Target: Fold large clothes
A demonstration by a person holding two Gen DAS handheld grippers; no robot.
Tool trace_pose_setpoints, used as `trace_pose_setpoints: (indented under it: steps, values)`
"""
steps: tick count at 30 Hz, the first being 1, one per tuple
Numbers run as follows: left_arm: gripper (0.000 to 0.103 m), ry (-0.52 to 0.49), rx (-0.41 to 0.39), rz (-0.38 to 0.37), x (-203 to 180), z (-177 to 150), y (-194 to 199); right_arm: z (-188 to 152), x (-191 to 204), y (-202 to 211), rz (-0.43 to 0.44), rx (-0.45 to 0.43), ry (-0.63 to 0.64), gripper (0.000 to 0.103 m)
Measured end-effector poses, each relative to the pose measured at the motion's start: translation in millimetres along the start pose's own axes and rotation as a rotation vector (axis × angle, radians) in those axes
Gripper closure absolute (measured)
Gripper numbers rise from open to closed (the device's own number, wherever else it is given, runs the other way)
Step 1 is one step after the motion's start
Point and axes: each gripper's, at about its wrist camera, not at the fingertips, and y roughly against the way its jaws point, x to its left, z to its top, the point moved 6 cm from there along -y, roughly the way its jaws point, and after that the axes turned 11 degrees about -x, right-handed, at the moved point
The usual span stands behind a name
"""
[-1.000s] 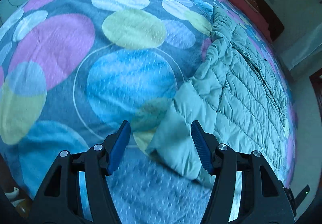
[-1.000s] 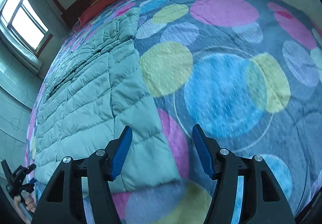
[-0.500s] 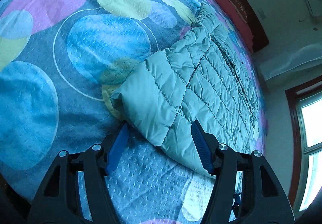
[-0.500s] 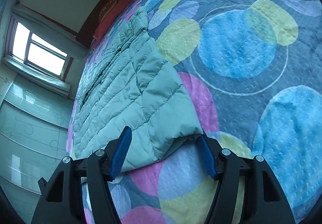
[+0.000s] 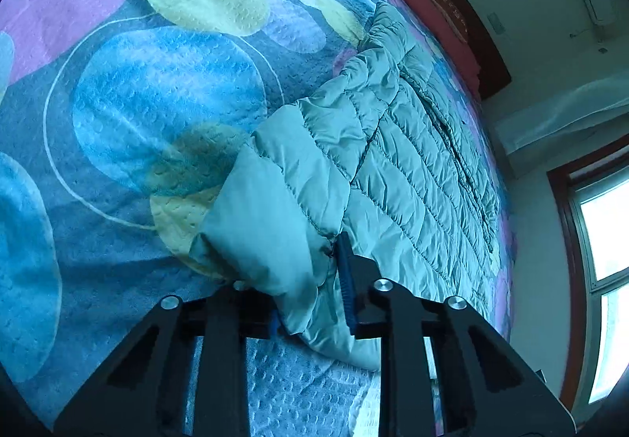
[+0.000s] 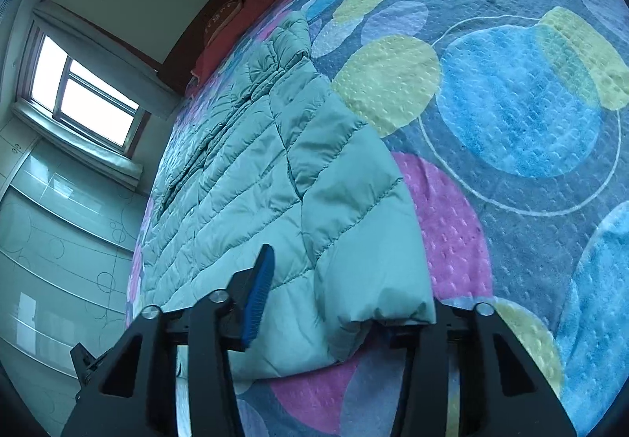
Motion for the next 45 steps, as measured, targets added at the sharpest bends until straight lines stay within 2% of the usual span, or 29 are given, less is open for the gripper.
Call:
trace_pose_setpoints:
  steps: [1,3,5,13,20,25,28,34,38,41,45]
  values:
    - [0.087,0.005,0.000,-0.013,1,1,0,-1,-2,-2,0.005,0.011,-0.017,0.087]
    - [0.095,0.011,0.010,-0.046,0,1,0,0,-4,-3,0.013,0.011,-0.034,0.091]
    - [0.097,0.017,0.008,-0.063,-1,2,3,1,-4,3,0.026,-0.001,-0.028,0.095]
    - [0.099,-0.051,-0.052,-0.134,-22,12,32,13,23,37,0.125,-0.068,0.017,0.099]
    - [0.099,-0.080,-0.084,-0.209,-44,23,76,26,41,70,0.225,-0.096,-0.011,0.099]
    - [0.099,-0.101,-0.110,-0.268,-64,39,105,39,62,94,0.292,-0.137,-0.002,0.099]
    - [0.099,-0.117,-0.124,-0.300,-82,58,107,57,78,94,0.328,-0.150,0.006,0.099]
    - [0.099,-0.168,-0.162,-0.321,-126,109,73,112,119,61,0.371,-0.194,0.062,0.099]
    - [0.099,-0.194,-0.175,-0.308,-158,148,34,151,145,17,0.372,-0.202,0.069,0.099]
    - [0.099,-0.224,-0.177,-0.264,-177,174,-7,178,155,-26,0.330,-0.200,0.071,0.099]
    - [0.099,-0.264,-0.165,-0.177,-191,200,-71,203,156,-91,0.264,-0.156,0.054,0.099]
